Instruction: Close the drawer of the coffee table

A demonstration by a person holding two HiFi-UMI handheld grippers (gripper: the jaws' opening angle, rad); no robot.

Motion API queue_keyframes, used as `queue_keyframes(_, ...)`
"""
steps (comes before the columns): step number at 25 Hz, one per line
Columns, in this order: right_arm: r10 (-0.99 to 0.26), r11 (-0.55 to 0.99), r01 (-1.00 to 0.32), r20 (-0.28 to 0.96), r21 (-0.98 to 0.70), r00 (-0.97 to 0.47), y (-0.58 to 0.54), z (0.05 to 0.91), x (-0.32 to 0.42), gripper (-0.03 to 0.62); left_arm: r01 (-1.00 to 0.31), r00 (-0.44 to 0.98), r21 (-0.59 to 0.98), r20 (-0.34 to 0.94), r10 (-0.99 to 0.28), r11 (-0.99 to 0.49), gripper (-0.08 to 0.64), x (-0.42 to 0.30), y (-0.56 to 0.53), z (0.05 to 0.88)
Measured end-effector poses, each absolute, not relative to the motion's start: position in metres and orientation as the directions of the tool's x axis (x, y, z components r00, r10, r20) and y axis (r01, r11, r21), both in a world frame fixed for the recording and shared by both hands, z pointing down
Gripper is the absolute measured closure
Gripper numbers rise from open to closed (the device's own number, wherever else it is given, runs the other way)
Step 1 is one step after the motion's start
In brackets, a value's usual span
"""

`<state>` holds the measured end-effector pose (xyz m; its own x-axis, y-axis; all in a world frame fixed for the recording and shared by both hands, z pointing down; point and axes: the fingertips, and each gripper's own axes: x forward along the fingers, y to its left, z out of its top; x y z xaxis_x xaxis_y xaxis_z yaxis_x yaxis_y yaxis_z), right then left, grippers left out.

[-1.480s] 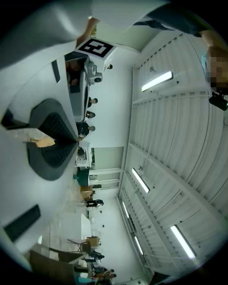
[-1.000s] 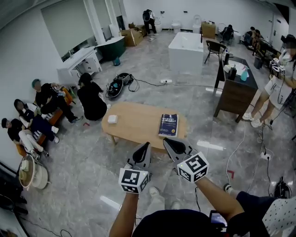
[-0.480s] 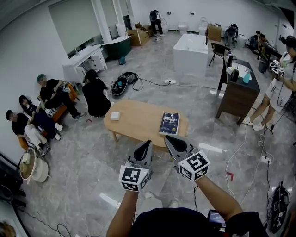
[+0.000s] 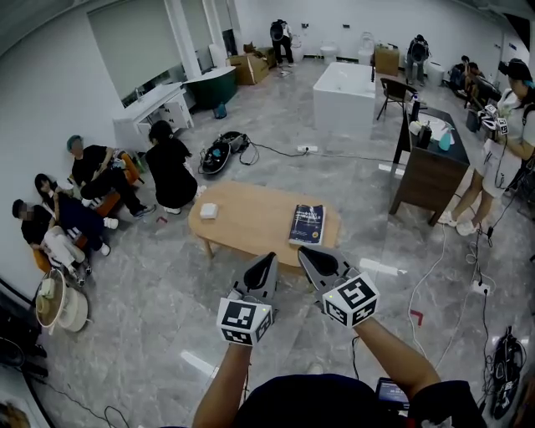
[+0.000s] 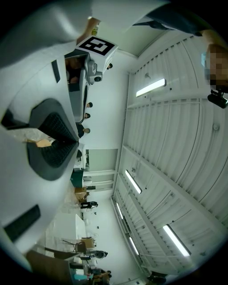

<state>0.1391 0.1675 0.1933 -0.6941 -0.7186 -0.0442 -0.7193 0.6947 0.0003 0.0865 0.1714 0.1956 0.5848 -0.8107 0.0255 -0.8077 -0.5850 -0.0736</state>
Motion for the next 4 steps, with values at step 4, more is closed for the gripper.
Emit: queue_keyframes(4, -0.721, 0.693, -0.721, -0.042, -0.004, -0.692, 0.1676, 0.1936, 0.1364, 0.581, -0.803, 0.592, -0.072, 0.024, -0.806, -0.592, 0.561, 0.0865, 0.1723, 0.1947)
